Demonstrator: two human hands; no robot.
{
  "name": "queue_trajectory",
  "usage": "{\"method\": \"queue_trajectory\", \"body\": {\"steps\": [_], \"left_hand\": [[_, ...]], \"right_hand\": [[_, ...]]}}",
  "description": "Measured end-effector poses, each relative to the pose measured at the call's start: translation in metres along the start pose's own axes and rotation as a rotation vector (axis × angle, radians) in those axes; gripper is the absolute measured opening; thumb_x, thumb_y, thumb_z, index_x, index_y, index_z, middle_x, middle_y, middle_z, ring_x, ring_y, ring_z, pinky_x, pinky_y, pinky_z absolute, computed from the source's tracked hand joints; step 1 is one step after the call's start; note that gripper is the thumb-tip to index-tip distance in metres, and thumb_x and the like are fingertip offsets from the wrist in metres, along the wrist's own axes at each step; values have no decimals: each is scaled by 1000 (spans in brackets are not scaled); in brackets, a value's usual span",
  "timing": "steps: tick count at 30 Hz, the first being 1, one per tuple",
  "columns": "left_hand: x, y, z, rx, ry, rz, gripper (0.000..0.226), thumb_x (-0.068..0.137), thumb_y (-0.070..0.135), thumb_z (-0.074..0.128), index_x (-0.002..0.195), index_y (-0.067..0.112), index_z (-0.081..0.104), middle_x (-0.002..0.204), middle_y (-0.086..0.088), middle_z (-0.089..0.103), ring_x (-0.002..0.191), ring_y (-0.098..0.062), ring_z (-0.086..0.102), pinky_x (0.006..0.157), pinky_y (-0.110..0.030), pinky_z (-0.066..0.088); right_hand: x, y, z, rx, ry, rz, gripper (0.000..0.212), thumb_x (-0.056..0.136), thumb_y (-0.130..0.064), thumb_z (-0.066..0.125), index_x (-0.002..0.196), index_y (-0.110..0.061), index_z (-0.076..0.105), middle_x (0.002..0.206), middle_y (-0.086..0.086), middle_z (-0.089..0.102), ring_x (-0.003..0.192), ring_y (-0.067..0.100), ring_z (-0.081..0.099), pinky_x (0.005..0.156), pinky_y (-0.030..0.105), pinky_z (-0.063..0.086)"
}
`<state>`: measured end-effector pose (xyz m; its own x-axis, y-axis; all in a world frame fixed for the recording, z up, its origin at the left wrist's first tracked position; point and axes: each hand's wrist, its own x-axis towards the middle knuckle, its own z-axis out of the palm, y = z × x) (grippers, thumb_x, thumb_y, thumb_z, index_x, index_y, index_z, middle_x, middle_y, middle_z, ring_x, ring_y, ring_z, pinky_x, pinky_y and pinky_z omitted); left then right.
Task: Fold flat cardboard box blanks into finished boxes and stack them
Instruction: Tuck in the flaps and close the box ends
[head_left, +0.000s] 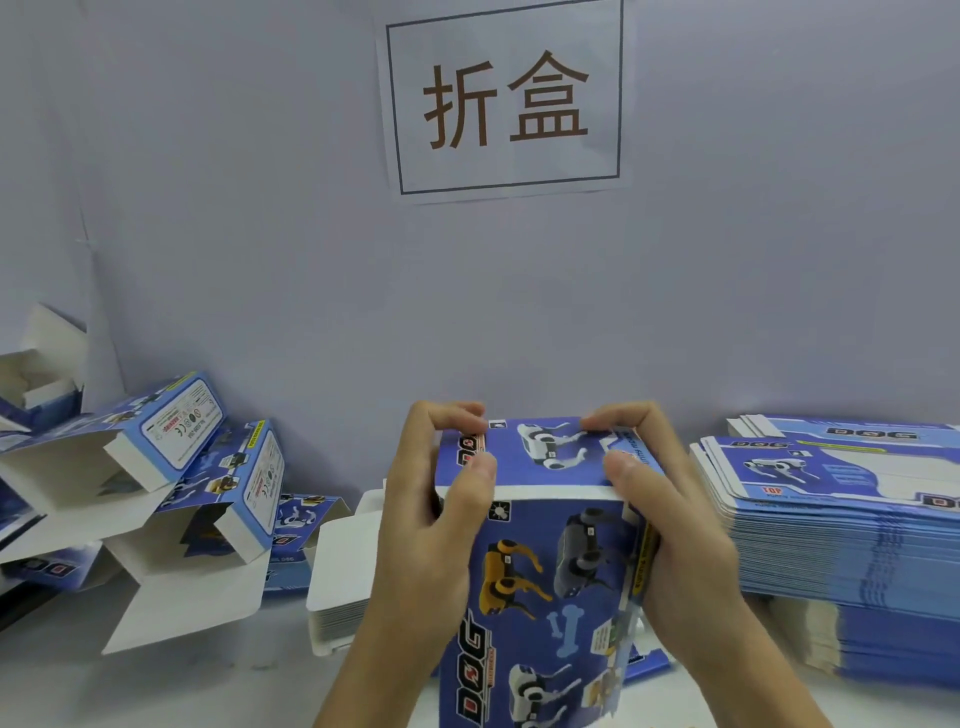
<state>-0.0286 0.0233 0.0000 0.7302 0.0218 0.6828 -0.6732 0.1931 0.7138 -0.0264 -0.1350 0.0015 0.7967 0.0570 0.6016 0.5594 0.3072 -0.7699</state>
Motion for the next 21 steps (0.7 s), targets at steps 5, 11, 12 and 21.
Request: {"method": "queue_trajectory", "body": {"steps": [5,11,12,21], "left_hand": [[2,6,-16,130,-121,-20,32,79,50,62,107,36,69,131,18,58,114,-28,65,67,-48,63],[4,16,-26,263,-172,-26,32,76,48,69,107,41,69,122,17,65,100,-26,71,63,-63,56],[5,16,-26,257,-171,-19,27,78,45,71,105,38,70,120,17,65,104,-23,70,61,-57,58],[5,14,-13,198,-68,-7,25,82,49,65,99,33,70,118,8,68,109,-26,69,66,-43,63]], "right_hand": [[-2,5,-12,65,-35,-2,26,88,-25,60,113,-26,66,83,16,66,72,22,67,57,44,58],[-1,-2,-26,18,-154,0,58,73,-32,83,127,-29,61,120,9,71,103,36,72,73,40,61],[0,-3,-26,-15,-126,-20,54,74,-29,80,126,-29,63,120,9,71,102,35,72,73,39,61],[0,-2,-14,-73,-63,-10,53,73,-65,75,113,-32,65,112,11,73,104,35,71,79,52,60]]}}
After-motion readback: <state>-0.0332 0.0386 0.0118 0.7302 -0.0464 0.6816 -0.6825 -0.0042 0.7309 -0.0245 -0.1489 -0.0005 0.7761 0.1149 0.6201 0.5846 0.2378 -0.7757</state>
